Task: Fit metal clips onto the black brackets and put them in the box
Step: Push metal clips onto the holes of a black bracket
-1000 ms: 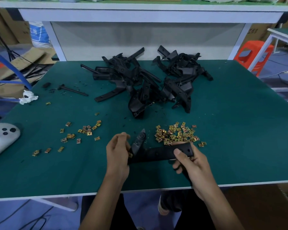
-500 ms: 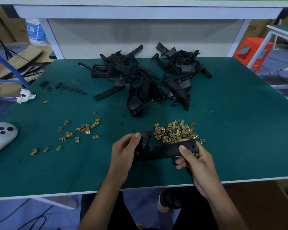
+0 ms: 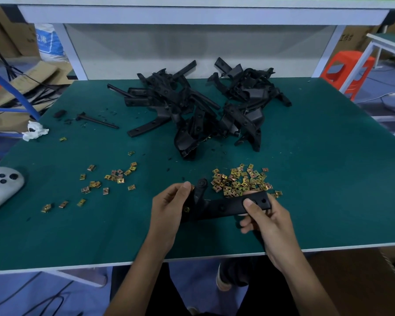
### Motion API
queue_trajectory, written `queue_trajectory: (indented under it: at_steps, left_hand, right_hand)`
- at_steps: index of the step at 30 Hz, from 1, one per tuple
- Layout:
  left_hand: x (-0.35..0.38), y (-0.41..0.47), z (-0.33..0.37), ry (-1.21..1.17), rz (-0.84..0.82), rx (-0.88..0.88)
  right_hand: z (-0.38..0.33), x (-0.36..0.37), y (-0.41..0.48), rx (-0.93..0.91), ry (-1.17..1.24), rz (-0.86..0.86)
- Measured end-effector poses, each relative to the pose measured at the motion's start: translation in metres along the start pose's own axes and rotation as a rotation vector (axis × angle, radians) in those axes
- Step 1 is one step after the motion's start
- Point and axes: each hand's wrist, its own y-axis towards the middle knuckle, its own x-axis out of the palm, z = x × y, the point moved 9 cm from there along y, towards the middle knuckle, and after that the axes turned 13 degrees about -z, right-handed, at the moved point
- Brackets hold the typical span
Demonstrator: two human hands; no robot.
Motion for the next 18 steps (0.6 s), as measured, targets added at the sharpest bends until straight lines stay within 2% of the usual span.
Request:
queue_trajectory:
  at_steps: [3,6,12,18]
  left_hand:
    - [-0.003,0.001,-0.003,-0.023,0.017,-0.019]
    - [0.0,0.002,-0.005,-0.007,-0.039,-0.037]
    - [0.001,0.002,-0.007,-0.006,-0.084,-0.029]
    - [0.002,0.0,-0.004,0.175,-0.092,-0.01]
  right_hand:
    - [0.0,0.001,0.0,0.004,-0.016,0.007]
    - [0.005,-0.003,0.0,0.013,0.072,0.048]
    - [0.008,-0.005,0.001,0.023,0.092,0.06]
    - [0.01,-0.008,0.001,0.028,0.073,0.078]
